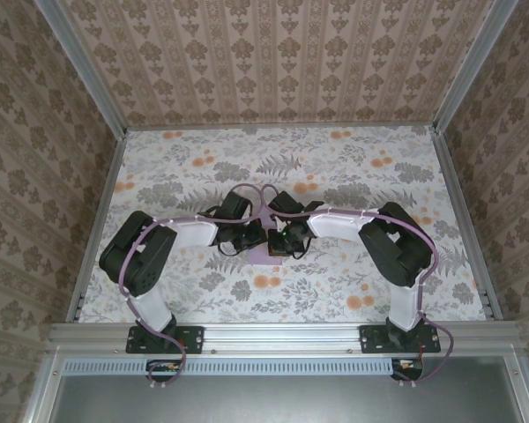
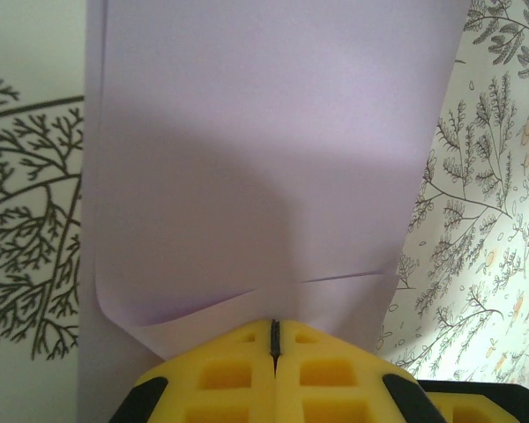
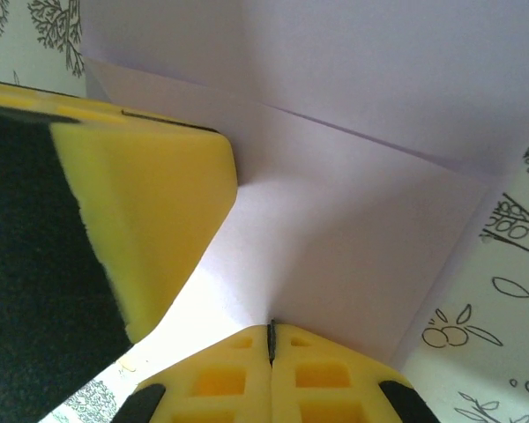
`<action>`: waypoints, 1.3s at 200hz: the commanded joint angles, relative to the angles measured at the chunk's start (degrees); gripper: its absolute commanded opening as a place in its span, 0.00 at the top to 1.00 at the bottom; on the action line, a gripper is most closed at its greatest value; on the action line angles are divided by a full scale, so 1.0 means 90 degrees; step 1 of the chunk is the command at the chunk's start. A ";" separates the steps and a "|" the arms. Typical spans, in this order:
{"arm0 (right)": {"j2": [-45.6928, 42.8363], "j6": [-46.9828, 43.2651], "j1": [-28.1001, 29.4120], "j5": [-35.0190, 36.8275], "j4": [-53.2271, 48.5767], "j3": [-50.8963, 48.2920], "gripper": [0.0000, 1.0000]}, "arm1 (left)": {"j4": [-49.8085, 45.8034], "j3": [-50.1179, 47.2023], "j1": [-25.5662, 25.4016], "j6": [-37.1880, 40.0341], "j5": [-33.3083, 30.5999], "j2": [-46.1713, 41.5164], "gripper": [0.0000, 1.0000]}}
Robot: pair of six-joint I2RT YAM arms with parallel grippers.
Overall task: Fold a paper plane with a square sheet of paper (pick it up from the middle)
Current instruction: Fold the triangle a second time at the center of the table.
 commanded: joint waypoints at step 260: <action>-0.1236 -0.0443 -0.0495 -0.1220 0.0568 -0.0951 1.00 | -0.0707 -0.0237 -0.0081 -0.0014 -0.0508 0.0443 1.00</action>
